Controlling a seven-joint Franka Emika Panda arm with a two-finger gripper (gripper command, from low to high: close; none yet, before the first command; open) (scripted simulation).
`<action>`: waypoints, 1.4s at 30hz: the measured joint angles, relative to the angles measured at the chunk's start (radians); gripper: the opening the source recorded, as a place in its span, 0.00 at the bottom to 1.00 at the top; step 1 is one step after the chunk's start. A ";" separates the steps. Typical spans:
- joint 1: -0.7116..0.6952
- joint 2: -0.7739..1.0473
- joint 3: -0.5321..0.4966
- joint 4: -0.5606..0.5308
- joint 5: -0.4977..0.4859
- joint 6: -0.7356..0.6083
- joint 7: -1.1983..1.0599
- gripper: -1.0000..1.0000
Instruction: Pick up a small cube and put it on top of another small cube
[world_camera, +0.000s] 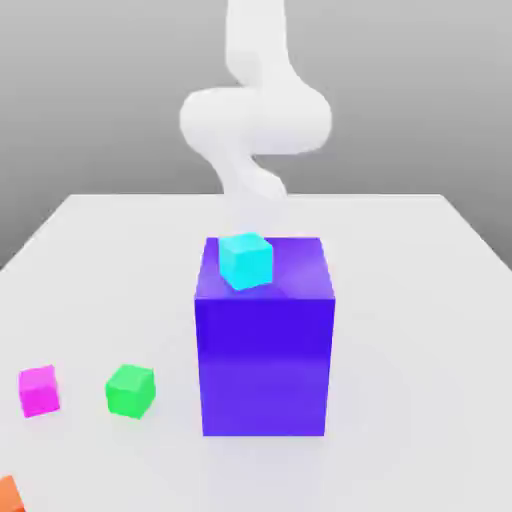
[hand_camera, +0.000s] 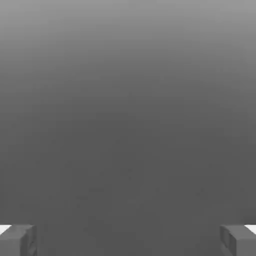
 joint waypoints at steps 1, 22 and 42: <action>-0.028 0.037 0.000 -0.010 -0.015 0.017 0.026 0.50; -0.445 0.749 -0.183 -0.212 -0.048 0.354 0.341 0.50; -0.577 1.012 -0.118 -0.236 0.162 0.515 0.255 0.00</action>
